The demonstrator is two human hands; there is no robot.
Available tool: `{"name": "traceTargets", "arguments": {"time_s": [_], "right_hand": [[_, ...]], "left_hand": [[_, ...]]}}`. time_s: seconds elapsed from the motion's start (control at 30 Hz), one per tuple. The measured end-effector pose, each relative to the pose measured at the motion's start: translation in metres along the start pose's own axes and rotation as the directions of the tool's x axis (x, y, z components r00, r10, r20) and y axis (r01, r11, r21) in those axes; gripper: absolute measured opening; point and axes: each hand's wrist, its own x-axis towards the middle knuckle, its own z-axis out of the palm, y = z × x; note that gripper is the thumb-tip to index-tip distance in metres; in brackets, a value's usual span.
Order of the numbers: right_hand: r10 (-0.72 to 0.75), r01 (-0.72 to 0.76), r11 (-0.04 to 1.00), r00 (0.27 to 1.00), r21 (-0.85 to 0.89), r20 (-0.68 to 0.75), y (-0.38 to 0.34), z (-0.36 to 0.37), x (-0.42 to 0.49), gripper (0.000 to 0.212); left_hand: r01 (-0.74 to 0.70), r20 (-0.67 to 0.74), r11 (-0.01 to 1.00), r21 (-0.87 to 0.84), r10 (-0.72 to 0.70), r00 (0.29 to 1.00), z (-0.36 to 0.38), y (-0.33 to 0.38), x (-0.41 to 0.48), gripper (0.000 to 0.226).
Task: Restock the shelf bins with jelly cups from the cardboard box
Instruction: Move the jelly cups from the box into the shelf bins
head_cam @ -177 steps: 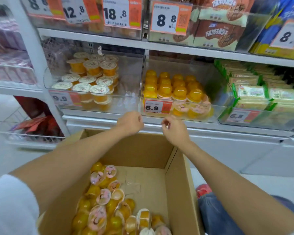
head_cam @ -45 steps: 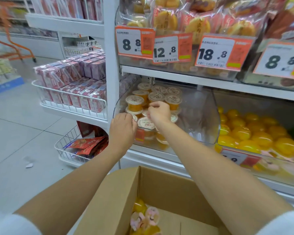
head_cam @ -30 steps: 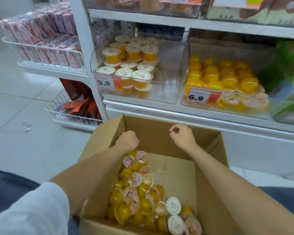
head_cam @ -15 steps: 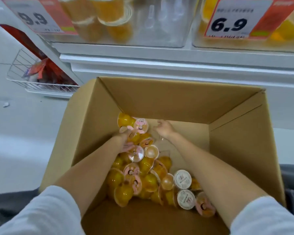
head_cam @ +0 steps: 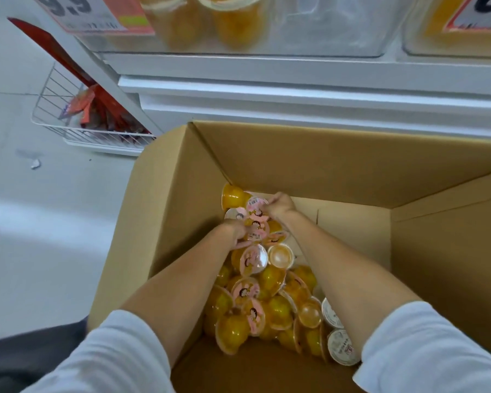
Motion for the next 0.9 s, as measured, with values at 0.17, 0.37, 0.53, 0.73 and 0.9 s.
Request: {"name": "traceTargets", "arguments": {"time_s": [0.17,0.37,0.53,0.73,0.9], "right_hand": [[0.005,-0.009,0.991,1.000,0.130,0.029,0.010,-0.034,-0.019,0.031],[-0.124,0.012,0.805,0.981,0.592,0.148,-0.015,-0.109,-0.105,0.033],[-0.328,0.228,0.787,0.942,0.573,0.075,-0.044,-0.176,-0.202,0.057],[-0.493,0.489,0.661,0.855,0.569,-0.163,-0.079,-0.260,-0.293,0.026],[-0.546,0.689,0.604,0.723,0.400,-0.422,-0.105,-0.323,-0.336,0.038]], "left_hand": [[-0.137,0.036,0.990,-0.022,0.137,0.990,-0.009,-0.001,-0.013,0.057],[-0.276,0.271,0.957,-0.087,0.289,0.918,-0.006,0.025,-0.092,0.049],[-0.463,0.454,0.865,-0.194,0.497,0.739,0.014,0.045,-0.189,0.045],[-0.593,0.501,0.740,-0.317,0.661,0.558,0.053,0.075,-0.305,0.026],[-0.856,0.336,0.454,-0.247,0.869,0.364,0.093,0.117,-0.371,0.036]]}}
